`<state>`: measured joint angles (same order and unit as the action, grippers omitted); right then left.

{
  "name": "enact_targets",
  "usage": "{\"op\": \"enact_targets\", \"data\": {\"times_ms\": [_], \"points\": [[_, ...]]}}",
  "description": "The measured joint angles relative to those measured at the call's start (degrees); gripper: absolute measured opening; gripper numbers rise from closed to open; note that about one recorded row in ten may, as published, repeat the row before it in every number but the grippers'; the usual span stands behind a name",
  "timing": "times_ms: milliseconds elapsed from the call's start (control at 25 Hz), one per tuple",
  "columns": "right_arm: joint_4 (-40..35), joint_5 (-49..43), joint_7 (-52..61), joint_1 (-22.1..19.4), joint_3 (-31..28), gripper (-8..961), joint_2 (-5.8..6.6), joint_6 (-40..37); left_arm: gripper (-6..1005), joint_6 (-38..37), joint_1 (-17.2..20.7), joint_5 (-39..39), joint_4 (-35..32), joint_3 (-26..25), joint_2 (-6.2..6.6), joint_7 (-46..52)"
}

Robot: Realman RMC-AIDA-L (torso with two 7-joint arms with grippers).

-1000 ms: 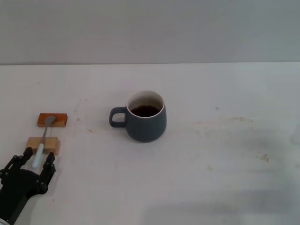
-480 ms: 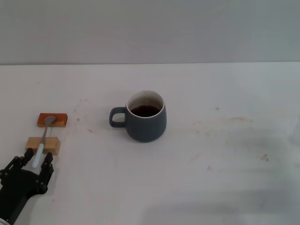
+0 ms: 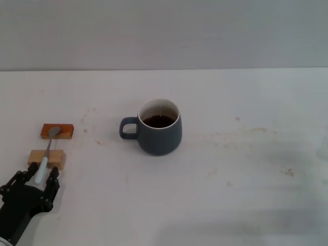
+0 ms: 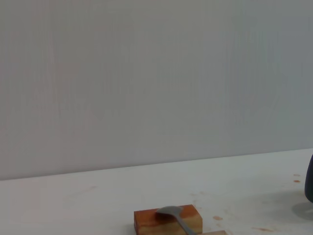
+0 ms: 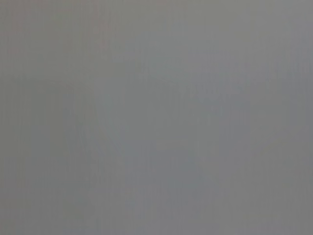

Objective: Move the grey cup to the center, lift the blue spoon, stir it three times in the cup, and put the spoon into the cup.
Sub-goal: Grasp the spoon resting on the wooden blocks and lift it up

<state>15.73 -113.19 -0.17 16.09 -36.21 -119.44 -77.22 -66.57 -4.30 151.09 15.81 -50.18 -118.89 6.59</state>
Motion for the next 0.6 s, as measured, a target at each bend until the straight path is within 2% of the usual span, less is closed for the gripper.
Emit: {"op": "enact_targets", "data": {"times_ms": [600], "points": [[0.2, 0.0, 0.0, -0.1, 0.8, -1, -0.06, -0.1, 409, -0.2, 0.4, 0.0, 0.2, 0.0, 0.07, 0.0]]}}
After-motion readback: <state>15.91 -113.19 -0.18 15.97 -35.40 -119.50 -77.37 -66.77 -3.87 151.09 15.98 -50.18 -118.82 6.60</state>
